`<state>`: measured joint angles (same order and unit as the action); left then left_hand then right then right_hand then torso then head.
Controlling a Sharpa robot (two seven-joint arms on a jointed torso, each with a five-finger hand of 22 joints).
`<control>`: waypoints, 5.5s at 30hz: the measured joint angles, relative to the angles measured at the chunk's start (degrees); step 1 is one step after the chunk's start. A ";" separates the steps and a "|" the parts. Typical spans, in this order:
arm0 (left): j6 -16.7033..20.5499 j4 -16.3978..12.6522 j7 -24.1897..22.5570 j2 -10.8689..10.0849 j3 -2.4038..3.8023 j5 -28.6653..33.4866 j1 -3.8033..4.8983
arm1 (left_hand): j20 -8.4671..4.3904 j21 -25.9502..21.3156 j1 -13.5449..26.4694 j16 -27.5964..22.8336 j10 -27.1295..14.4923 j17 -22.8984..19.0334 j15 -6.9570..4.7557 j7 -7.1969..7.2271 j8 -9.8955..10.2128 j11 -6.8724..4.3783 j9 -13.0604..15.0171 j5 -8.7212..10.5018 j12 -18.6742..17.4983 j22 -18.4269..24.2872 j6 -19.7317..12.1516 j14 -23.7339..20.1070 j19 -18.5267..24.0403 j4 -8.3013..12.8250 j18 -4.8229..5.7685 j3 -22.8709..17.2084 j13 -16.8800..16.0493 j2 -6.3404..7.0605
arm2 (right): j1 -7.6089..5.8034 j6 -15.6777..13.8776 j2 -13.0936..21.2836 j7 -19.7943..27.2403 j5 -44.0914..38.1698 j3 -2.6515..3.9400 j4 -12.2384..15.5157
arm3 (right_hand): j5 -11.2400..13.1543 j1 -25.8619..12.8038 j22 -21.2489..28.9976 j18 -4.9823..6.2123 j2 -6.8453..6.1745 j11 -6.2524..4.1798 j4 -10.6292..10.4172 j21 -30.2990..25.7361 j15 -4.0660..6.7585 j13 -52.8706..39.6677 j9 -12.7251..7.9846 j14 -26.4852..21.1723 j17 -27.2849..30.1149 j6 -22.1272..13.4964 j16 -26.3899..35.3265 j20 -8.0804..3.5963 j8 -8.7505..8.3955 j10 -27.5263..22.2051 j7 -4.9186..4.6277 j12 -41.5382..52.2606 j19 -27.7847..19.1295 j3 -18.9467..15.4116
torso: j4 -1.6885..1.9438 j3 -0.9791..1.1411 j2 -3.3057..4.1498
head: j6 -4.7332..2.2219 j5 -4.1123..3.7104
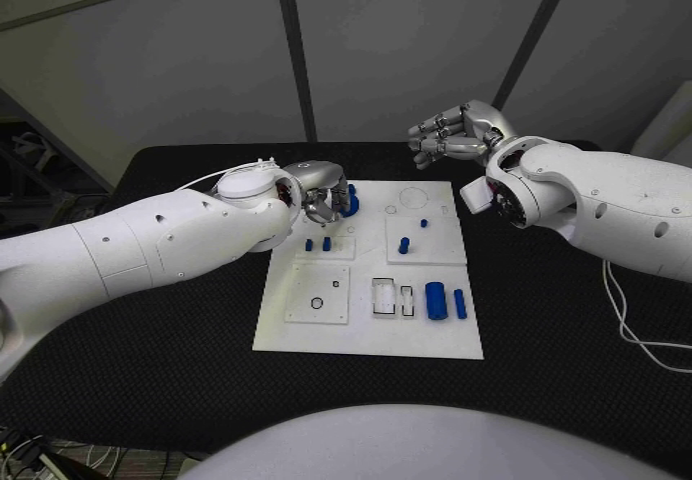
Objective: Assemble the parts on the task board
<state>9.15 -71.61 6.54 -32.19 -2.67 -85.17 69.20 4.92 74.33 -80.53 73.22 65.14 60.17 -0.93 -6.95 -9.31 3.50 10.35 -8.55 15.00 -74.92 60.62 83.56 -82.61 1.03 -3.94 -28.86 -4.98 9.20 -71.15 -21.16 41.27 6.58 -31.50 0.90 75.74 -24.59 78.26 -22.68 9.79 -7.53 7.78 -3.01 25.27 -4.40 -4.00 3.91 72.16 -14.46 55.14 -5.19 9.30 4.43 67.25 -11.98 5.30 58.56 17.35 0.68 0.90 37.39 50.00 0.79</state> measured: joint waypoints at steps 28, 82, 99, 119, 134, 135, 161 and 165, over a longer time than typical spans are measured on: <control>-0.56 -3.43 0.10 -5.82 1.98 2.67 -0.17 | 0.00 0.00 1.14 0.00 0.62 -0.27 0.00 0.00 0.22 0.18 -0.09 0.22 -0.83 0.00 0.42 0.00 0.01 0.00 0.00 0.00 0.04 0.52 | 0.01 0.16 -0.09 -0.05 0.00 -0.01 -0.34 | 0.00 0.00 -0.04 0.00 0.00 0.00 0.00 0.00 0.00 -0.01 0.00 0.00 -0.02 0.00 0.00 0.00 0.00 0.00 0.00 0.00 0.00 0.00 | -0.05 0.08 0.01 | 0.00 0.66; -4.50 -1.35 0.58 -4.64 1.01 3.74 -1.05 | 0.00 -0.01 1.35 0.22 1.23 -0.60 0.00 0.00 0.44 -0.03 -0.15 0.68 -1.31 0.01 0.82 0.00 0.01 0.17 0.00 -0.16 0.08 0.74 | 0.01 0.26 -0.09 -0.12 0.00 -0.01 -0.33 | 0.00 0.00 -0.03 0.00 0.00 0.00 0.00 0.00 0.00 -0.01 0.00 0.00 -0.01 0.00 0.00 0.00 0.00 0.00 0.00 0.00 0.00 0.00 | -0.10 0.05 0.09 | 0.00 0.34; -5.19 -1.31 0.56 -4.58 0.46 3.80 -1.02 | 0.00 -0.01 1.36 0.22 1.43 -0.71 0.00 0.01 0.68 -0.23 -0.40 0.89 -1.56 0.01 0.80 0.00 0.01 0.17 0.00 -0.15 0.07 0.75 | 0.01 0.30 -0.07 -0.13 0.00 -0.01 -0.30 | -0.20 0.00 -0.08 0.00 0.00 0.00 0.00 0.00 0.00 -0.01 0.02 0.00 -0.06 0.00 0.00 0.00 0.00 0.00 0.00 0.00 0.00 0.00 | -0.10 0.07 0.05 | 0.00 0.19; -5.44 -1.33 0.90 -5.22 0.24 3.81 -1.14 | 1.67 -4.26 2.94 1.02 -5.02 -1.66 1.72 0.11 5.53 2.42 -4.67 0.89 -6.65 0.01 -10.18 0.36 1.25 0.75 0.01 1.90 0.91 2.33 | 0.01 0.47 0.00 -0.25 -0.27 -0.01 -0.75 | -0.20 0.00 -0.15 0.00 0.00 0.19 0.00 0.00 0.00 0.07 0.04 0.00 -0.16 -0.21 0.00 0.00 0.21 -0.22 -0.21 0.00 0.00 0.00 | -0.07 0.04 0.03 | 0.00 0.28; -3.43 -1.64 0.70 -7.27 2.44 4.94 -1.22 | 1.85 -7.20 2.86 1.58 -5.84 -2.07 1.76 -0.73 4.40 2.54 -5.41 0.88 -6.33 0.01 -9.05 0.31 1.87 0.64 0.01 3.50 0.65 1.18 | 0.01 3.15 1.68 -2.22 -8.68 -0.03 -2.22 | 2.32 2.06 -7.30 0.00 0.68 -2.00 2.90 11.05 3.92 0.13 0.28 11.71 -6.04 3.20 -8.67 -3.40 1.79 0.14 1.69 0.95 9.00 2.08 | -0.05 0.01 0.01 | 0.00 0.36; -3.15 -1.66 0.60 -7.54 2.77 5.43 -1.22 | 1.85 -7.20 2.86 1.58 -5.49 -2.09 1.76 -0.90 4.14 2.39 -5.40 0.88 -5.92 0.01 -8.46 0.31 1.87 0.64 0.01 3.50 0.53 1.18 | 0.01 3.53 1.96 -2.49 -10.16 -0.04 -2.20 | 2.32 2.06 -9.59 0.00 0.68 -2.29 3.21 13.49 4.03 0.12 0.28 11.82 -7.04 3.68 -10.06 -3.67 1.83 0.43 1.82 0.95 9.91 2.39 | -0.05 0.01 0.01 | 0.00 0.32; 6.50 -10.04 -13.35 -17.57 4.12 54.00 -1.61 | 2.56 -42.99 3.32 -21.78 -5.87 -34.71 2.65 -2.97 1.92 3.19 -6.20 0.15 -2.24 14.08 -3.38 -16.19 20.60 0.32 -7.14 1.73 0.79 0.12 | 4.38 7.94 5.93 -12.61 -54.86 -0.66 5.57 | 6.00 -0.37 -43.09 -4.05 -1.74 -2.35 3.70 45.04 4.52 0.11 0.05 11.87 -26.50 5.62 -34.56 -3.37 -0.46 -0.95 2.33 -0.10 17.74 6.57 | -0.16 -0.02 0.01 | -1.42 -3.54; 6.46 -10.75 -16.10 -17.99 4.12 62.03 -1.65 | 2.56 -43.92 3.55 -23.08 -5.96 -35.81 2.77 -2.97 1.92 3.27 -6.28 0.15 -1.75 14.82 -3.38 -16.72 21.01 0.49 -7.14 1.90 0.78 -0.12 | 5.03 8.10 5.37 -13.45 -57.21 -0.67 5.78 | 6.29 -0.37 -43.58 -4.04 -1.74 -2.05 3.70 45.46 4.52 0.11 -0.02 11.87 -27.28 5.01 -35.50 -3.37 -0.46 -1.65 2.14 -0.11 17.74 6.57 | -0.14 -0.04 0.03 | -1.69 -3.73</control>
<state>15.60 -82.35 -9.56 -50.18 1.45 -23.14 67.56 7.49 30.42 -76.97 50.15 59.18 24.36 1.84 -9.92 -7.39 6.78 4.07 -8.40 13.25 -60.10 57.24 66.83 -61.60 1.52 -11.07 -26.96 -4.20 9.08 -66.11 -13.06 46.63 -6.87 -88.71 0.24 81.52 -18.29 77.89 -66.26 5.75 -9.27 5.73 0.68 70.72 0.11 -3.89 3.89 84.03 -41.74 60.15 -40.69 5.94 3.97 65.59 -9.85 5.19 76.30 23.92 0.53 0.85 37.42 48.31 -2.94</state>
